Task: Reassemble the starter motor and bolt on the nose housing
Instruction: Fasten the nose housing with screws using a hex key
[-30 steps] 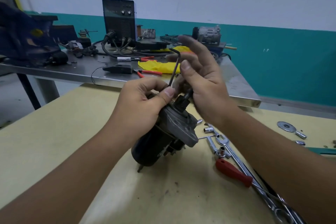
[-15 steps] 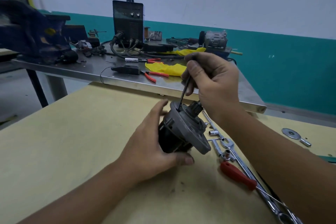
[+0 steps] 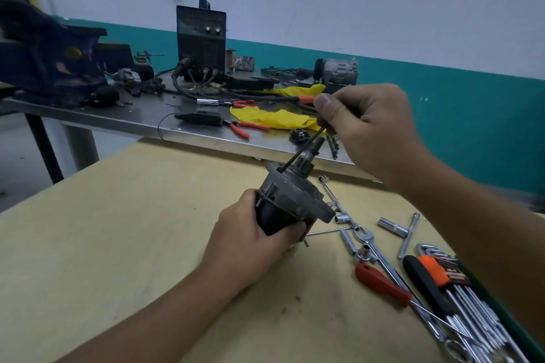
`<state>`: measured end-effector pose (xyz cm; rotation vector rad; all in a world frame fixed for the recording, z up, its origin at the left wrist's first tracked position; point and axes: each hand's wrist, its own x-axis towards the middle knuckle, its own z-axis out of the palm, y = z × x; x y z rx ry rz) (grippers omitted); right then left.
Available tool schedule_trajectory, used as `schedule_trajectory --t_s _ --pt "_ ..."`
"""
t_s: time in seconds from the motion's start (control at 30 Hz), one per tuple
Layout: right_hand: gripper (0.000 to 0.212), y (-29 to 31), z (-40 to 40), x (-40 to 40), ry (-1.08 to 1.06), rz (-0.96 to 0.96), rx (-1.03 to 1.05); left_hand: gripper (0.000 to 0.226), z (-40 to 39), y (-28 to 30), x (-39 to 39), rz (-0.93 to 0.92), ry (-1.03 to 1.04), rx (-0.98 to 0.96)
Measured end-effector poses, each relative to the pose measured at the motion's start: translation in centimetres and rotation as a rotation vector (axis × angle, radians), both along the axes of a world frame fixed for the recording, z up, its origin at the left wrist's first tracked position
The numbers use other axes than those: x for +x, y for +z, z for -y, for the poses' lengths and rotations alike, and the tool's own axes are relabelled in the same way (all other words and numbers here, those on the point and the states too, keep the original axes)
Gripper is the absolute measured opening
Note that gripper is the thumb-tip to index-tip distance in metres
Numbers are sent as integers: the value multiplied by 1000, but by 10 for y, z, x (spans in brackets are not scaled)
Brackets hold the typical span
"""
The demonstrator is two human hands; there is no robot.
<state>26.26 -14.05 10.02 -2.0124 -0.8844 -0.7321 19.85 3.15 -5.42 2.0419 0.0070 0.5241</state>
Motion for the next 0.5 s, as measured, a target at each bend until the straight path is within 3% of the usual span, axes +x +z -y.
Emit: schedule_trajectory --t_s 0.2,0.33,0.5 --pt "46 23 -12 -7 -239 -57 -264 66 -1 2 -2 -7 -15 -19" --pt "42 34 -21 -3 -356 -249 -364 65 -2 1 -2 0 -20 -4" --pt "36 37 -17 2 -113 -475 -273 62 -6 -1 0 13 -57 -15"
